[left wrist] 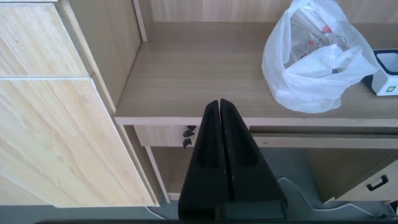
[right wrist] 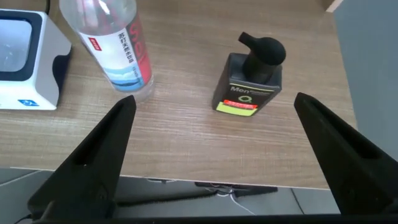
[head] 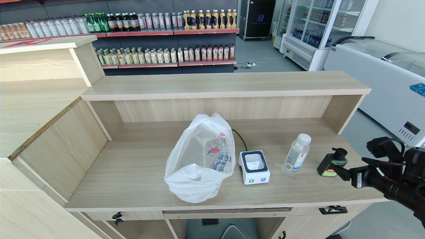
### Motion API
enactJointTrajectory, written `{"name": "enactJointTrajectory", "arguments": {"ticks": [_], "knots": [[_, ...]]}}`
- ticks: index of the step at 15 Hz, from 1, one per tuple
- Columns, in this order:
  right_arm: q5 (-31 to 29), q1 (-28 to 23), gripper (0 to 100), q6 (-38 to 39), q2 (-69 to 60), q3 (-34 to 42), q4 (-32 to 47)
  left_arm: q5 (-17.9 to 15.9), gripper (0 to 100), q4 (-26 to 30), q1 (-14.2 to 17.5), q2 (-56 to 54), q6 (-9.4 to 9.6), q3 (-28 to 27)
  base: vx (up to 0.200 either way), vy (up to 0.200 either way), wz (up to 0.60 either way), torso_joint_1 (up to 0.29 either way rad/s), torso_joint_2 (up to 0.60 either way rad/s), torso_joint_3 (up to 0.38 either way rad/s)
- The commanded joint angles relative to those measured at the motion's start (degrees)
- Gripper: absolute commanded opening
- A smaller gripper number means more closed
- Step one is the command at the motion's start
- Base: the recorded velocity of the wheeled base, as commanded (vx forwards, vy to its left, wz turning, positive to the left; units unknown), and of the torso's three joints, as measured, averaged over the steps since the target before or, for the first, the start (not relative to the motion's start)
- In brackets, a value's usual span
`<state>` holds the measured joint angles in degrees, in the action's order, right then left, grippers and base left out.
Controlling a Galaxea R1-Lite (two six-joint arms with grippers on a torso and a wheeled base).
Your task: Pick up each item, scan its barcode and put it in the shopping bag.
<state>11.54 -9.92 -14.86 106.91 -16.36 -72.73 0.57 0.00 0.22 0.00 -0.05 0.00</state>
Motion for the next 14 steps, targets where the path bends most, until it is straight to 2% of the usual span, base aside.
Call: {"name": "enactJointTrajectory", "arguments": {"ticks": [1,5,8,14], "knots": [[0.7,1.5,100,-0.1,4.5,-0.8,-1.5,0.0,0,0.0,0.0,0.0,-0.04,0.0,0.000,0.000,0.00,0.000,0.00,0.000],[3.1,3.8,100,-0.3,10.4,-2.4,-9.2,0.0,0,0.0,0.0,0.0,-0.04,0.0,0.000,0.000,0.00,0.000,0.00,0.000],[6.1,4.0,100,-3.0,14.0,-4.5,-10.8,0.0,0,0.0,0.0,0.0,0.05,0.0,0.000,0.000,0.00,0.000,0.00,0.000],[8.2,5.4,100,-4.5,18.5,-10.2,-10.8,0.0,0,0.0,0.0,0.0,0.05,0.0,0.000,0.000,0.00,0.000,0.00,0.000]]}}
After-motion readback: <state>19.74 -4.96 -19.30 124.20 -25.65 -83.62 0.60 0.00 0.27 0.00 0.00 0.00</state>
